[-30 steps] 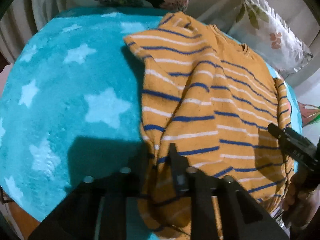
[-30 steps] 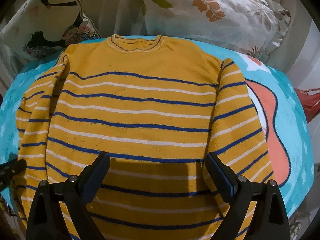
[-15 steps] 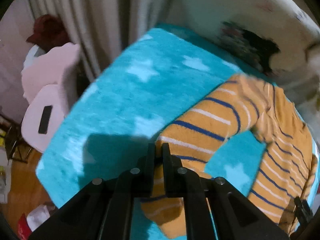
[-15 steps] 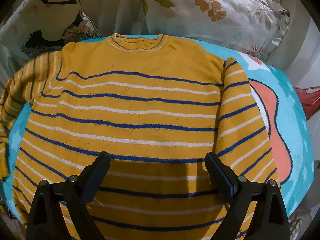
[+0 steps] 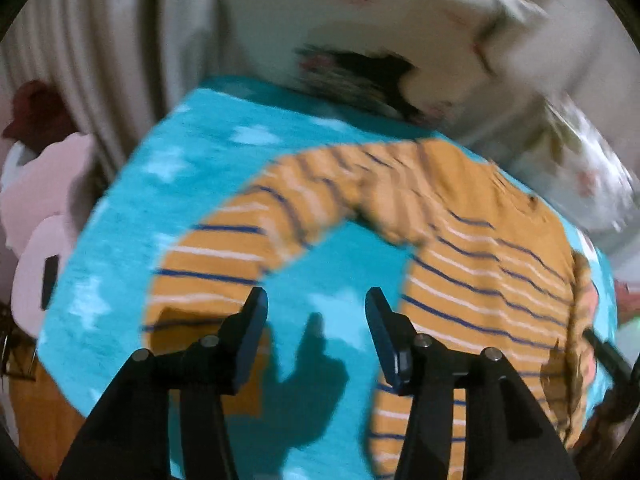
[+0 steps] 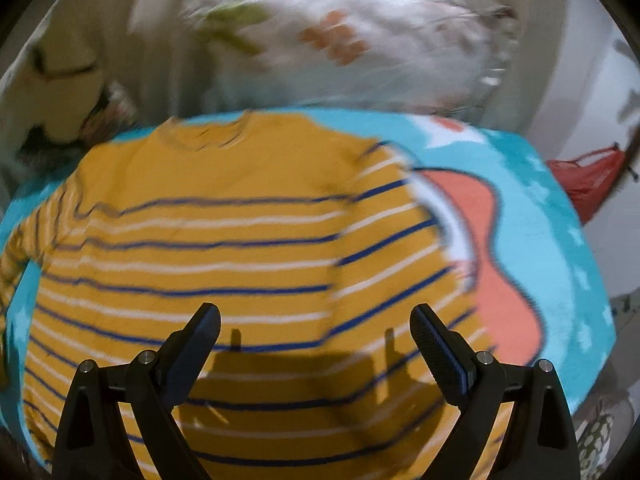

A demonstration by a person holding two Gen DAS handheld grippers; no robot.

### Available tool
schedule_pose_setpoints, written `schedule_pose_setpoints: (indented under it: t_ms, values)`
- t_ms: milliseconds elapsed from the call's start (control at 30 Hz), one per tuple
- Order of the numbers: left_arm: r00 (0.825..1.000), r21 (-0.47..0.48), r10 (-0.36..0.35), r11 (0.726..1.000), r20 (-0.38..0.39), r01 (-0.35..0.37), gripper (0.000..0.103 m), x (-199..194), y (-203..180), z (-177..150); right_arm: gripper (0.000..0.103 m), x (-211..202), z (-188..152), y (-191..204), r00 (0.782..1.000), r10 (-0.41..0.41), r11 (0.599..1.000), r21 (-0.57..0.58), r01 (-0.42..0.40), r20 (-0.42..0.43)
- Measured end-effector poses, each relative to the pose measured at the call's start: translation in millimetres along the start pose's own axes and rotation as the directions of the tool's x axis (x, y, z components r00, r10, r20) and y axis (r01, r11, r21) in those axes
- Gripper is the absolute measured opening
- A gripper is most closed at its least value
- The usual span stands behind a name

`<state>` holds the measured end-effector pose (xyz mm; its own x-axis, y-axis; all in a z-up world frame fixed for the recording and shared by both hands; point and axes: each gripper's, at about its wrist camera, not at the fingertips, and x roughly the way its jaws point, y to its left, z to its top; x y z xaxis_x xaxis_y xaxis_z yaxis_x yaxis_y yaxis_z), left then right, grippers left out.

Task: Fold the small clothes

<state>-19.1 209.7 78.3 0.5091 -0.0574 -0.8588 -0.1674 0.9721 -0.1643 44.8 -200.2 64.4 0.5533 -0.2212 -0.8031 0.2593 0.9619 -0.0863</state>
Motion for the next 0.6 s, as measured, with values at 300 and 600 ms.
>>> schedule_pose_setpoints:
  t_ms: [300,600]
  values:
    - [0.993,0.079,-0.055,0.995,-0.103,0.064,0.055,10.7,-66.4,-45.1,0.098,29.2,1.6,-116.9,0.999,-0.026,0.990,0.136,0.032,-0.045]
    - [0.997,0.062,-0.009,0.998,-0.076,0.014,0.055,-4.3,-89.4,-69.0,0.036,67.9,13.1,-108.6,0.948,0.291,0.954,0.122,-0.276,-0.131]
